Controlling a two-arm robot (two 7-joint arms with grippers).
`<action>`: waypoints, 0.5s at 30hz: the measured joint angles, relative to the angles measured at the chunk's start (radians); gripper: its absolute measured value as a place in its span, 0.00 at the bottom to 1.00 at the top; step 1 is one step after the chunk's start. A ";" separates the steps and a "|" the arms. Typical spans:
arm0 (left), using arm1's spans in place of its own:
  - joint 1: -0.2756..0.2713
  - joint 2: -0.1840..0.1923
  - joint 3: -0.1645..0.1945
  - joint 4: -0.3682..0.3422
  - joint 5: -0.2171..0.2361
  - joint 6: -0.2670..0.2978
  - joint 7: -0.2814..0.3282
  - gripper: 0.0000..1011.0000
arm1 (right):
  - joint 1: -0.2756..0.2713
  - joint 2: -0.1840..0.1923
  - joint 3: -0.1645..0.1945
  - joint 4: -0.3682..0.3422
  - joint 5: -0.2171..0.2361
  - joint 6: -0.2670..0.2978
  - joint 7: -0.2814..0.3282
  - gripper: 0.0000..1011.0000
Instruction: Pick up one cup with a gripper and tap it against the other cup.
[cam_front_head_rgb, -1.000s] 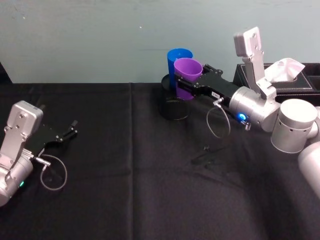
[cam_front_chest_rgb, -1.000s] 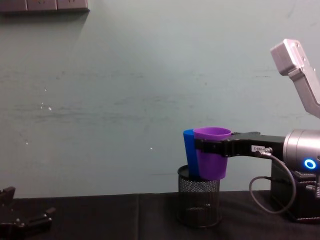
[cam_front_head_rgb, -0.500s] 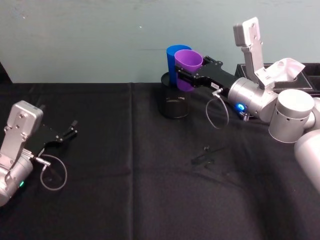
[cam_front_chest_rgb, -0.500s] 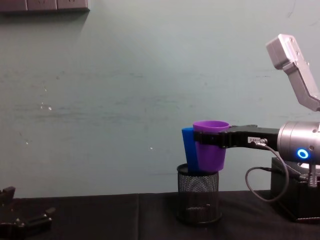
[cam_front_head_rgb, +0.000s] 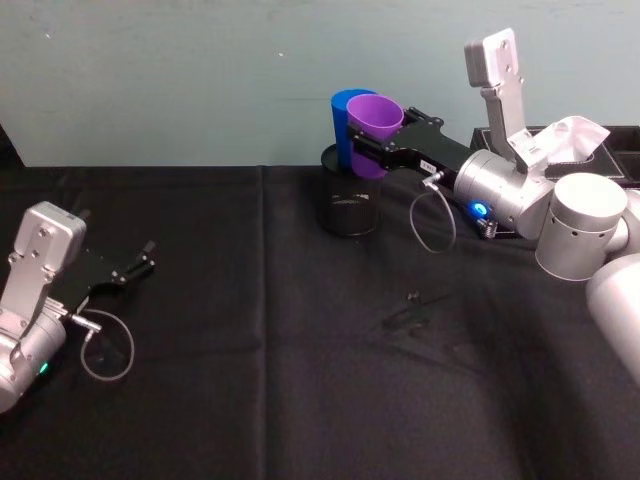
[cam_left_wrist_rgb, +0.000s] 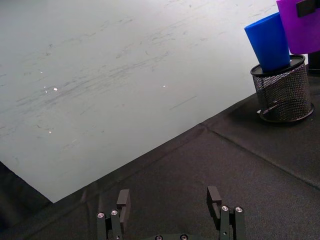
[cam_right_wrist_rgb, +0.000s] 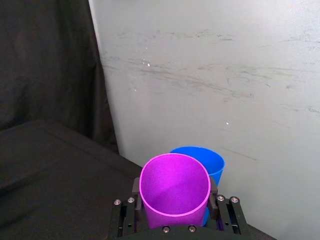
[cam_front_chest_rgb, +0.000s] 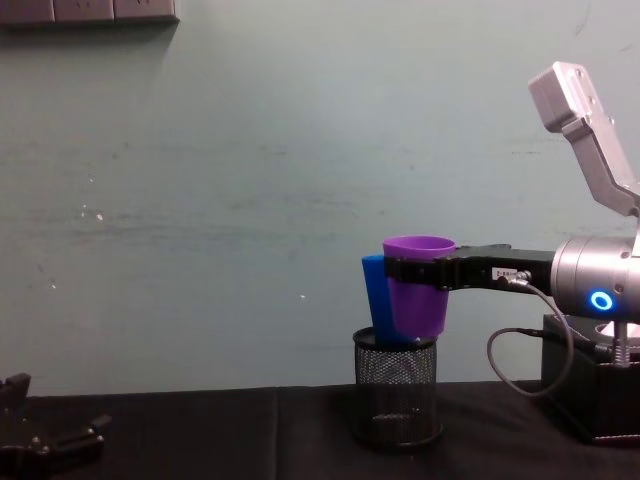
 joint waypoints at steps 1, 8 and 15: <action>0.000 0.000 0.000 0.000 0.000 0.000 0.000 0.99 | 0.000 0.000 0.000 0.000 0.000 0.000 0.000 0.72; 0.000 0.000 0.000 0.000 0.000 0.000 0.000 0.99 | 0.000 0.000 0.000 0.000 0.000 0.000 0.000 0.72; 0.000 0.000 0.000 0.000 0.000 0.000 0.000 0.99 | 0.000 0.001 -0.001 0.000 0.000 -0.001 0.000 0.72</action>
